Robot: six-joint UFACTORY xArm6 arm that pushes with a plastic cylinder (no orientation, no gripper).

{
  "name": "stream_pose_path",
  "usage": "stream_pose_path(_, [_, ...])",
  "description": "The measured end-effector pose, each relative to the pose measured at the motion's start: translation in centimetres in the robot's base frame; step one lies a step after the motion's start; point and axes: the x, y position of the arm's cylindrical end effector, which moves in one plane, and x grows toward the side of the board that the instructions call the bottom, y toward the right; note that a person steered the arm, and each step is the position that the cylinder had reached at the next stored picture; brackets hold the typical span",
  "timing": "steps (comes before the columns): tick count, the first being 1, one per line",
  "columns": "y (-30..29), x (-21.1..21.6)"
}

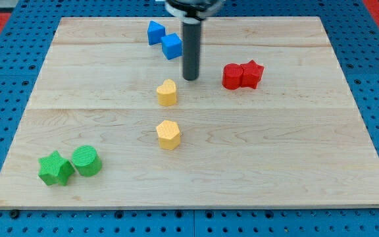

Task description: Touch the blue cube with your arm

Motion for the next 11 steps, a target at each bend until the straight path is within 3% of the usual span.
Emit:
stream_pose_path(2, [3.0,-10.6])
stream_pose_path(3, [-1.8,-11.9])
stream_pose_path(5, [-1.6,-8.1])
stream_pose_path(6, [-6.2,-8.1])
stream_pose_path(7, [-7.0,-6.2])
stream_pose_path(9, [-4.9,-5.2])
stream_pose_path(10, [-11.2,-8.4])
stream_pose_path(11, [-17.3,-8.4])
